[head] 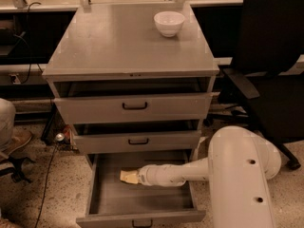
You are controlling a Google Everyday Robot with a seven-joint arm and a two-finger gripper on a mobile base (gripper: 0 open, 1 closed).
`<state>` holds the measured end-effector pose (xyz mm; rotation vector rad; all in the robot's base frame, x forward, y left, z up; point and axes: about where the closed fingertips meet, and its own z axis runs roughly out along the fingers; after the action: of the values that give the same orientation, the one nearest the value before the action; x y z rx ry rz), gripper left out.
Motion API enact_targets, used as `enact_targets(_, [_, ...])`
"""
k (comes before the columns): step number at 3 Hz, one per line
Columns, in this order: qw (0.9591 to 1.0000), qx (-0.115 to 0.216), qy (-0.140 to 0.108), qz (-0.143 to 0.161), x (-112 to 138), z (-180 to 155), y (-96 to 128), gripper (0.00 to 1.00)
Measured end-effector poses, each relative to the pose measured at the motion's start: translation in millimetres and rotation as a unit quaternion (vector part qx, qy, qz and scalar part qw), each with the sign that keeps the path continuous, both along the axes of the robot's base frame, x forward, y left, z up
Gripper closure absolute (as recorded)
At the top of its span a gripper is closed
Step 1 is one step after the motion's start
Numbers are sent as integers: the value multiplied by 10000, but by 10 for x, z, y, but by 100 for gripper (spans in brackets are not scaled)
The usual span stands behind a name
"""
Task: Place sponge into bottom drawer
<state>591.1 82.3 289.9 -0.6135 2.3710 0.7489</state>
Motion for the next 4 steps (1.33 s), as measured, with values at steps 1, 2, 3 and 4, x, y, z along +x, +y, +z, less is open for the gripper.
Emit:
enact_targets(1, [9998, -19, -57, -205, 161, -424, -131, 83])
enact_targets(2, [9991, 116, 69, -397, 260, -823, -211, 54])
enact_targets(3, [9985, 259, 156, -460, 314, -1014, -236, 21])
enact_targets(4, [9985, 336, 162, -412, 314, -1043, -249, 1])
